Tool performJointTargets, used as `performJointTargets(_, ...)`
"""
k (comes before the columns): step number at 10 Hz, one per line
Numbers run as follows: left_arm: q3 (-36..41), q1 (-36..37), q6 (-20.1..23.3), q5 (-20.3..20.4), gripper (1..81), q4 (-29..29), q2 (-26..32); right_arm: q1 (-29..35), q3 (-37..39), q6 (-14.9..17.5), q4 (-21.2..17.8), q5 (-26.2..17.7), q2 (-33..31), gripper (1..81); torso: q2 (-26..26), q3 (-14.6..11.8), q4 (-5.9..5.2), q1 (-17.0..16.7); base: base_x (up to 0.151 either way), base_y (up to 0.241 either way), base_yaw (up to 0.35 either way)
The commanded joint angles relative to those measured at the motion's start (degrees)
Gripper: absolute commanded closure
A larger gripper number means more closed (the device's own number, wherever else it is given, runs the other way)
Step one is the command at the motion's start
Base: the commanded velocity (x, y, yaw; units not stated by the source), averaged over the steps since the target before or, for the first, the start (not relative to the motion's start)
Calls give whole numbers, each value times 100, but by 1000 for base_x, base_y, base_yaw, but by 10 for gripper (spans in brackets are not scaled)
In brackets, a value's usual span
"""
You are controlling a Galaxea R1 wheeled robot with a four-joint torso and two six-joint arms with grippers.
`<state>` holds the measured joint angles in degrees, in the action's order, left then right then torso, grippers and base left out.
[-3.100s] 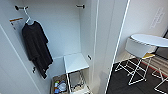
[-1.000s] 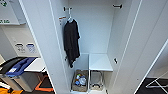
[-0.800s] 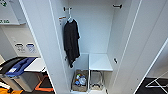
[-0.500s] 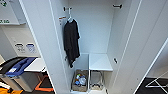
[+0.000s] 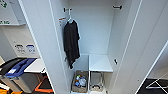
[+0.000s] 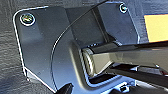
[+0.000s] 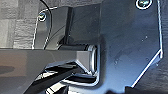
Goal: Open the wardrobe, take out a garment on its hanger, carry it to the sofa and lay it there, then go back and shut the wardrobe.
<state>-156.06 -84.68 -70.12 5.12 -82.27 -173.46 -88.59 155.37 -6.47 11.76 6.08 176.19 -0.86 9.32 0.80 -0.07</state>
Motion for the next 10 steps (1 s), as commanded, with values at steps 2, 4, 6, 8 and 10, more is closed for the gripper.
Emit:
performJointTargets(2, 6, 245, 34, -196, 10, 10, 22, 223, -34, 15, -7, -274, 50, 10, 4, 2, 0, 7, 94, 0, 0)
performJointTargets(4, 6, 254, 33, -196, 10, 10, 30, 223, -34, 15, -7, -283, 50, 10, 4, 2, 0, 8, 100, 0, 0)
performJointTargets(6, 6, 245, 25, -196, 10, 10, 22, 223, -34, 15, 1, -283, 50, 10, 4, 2, 0, 13, 100, 0, 0)
performJointTargets(8, 6, 237, 33, -196, 10, 10, 13, 223, -26, 15, 1, -283, 50, 10, 4, 2, 0, 13, 99, 0, 0)
performJointTargets(10, 6, 236, 34, -196, 10, 10, 4, 223, -25, 15, -7, -283, 42, 10, 4, 2, 0, 15, 95, 0, 0)
